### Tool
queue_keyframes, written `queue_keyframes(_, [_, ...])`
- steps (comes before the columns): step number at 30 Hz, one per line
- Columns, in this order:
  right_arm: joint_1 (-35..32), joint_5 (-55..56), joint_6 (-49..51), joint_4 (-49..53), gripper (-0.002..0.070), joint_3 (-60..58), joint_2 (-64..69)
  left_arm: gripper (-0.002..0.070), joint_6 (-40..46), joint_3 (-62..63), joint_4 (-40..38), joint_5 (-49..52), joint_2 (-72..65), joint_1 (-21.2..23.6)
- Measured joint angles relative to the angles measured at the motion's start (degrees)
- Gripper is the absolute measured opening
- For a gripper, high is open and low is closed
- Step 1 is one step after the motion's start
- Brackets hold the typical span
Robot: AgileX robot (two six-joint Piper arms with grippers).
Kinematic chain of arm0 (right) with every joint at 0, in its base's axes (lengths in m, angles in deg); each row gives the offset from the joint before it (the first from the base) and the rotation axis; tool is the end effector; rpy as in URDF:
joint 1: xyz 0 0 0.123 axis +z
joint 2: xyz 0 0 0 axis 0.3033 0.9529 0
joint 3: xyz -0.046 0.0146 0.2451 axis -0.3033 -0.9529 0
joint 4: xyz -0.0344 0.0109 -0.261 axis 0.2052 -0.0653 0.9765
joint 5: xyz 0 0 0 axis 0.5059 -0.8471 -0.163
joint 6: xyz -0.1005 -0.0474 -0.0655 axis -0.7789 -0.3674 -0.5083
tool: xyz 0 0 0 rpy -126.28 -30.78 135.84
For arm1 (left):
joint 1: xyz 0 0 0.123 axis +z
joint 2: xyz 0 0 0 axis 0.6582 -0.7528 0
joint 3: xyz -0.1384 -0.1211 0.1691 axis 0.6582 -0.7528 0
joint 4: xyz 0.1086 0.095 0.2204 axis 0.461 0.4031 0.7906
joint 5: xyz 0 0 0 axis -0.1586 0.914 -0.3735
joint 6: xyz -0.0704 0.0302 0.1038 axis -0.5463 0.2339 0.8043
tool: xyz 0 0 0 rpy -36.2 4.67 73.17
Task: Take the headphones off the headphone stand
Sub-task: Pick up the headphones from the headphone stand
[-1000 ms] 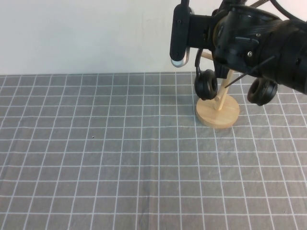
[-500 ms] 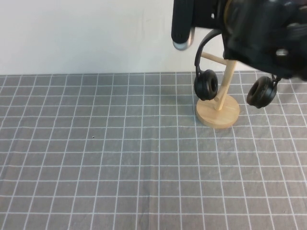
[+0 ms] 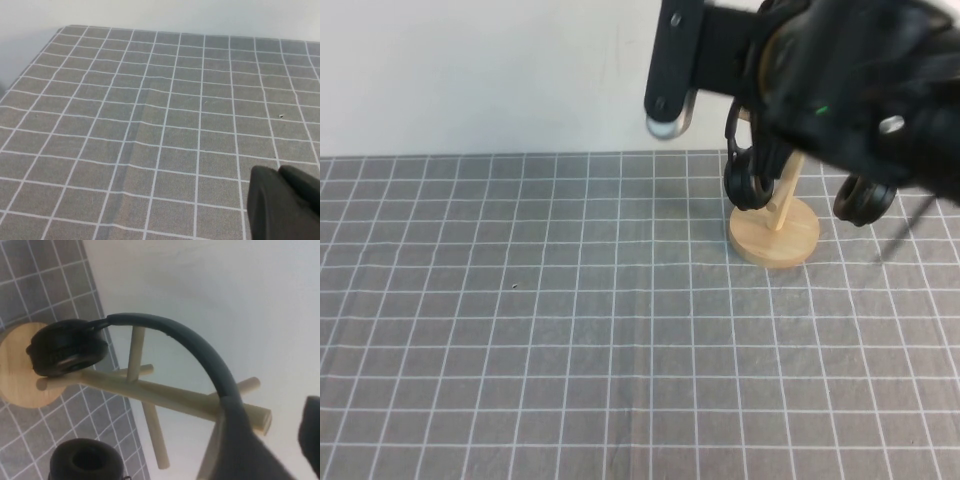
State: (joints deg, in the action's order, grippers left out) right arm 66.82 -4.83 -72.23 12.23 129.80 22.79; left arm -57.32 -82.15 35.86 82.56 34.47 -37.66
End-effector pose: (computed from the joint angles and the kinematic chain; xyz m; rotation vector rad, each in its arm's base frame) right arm 0.3240 0.2318 0.3645 -1.2452 1.6125 -0.8937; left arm 0.1362 0.0069 0.1632 -0.0493 1.8594 0.0324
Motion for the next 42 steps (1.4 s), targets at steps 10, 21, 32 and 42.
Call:
queue_keyframes(10, [-5.06, 1.89, 2.33, 6.07, 0.0484, 0.0, 5.44, -0.0004, 0.0, 0.0, 0.0, 0.0, 0.0, 0.0])
queue_keyframes(21, [-7.73, 7.5, 2.22, 10.42, 0.0484, 0.0, 7.87, -0.0004, 0.0, 0.0, 0.0, 0.0, 0.0, 0.0])
queue_keyframes(32, [-10.48, 8.18, 2.73, 11.51, 0.0361, 0.0, 10.43, -0.0004, 0.0, 0.0, 0.0, 0.0, 0.0, 0.0])
queue_keyframes(42, [-10.52, 7.46, 5.6, 13.3, -0.0007, 0.0, 10.43, -0.0004, 0.0, 0.0, 0.0, 0.0, 0.0, 0.0])
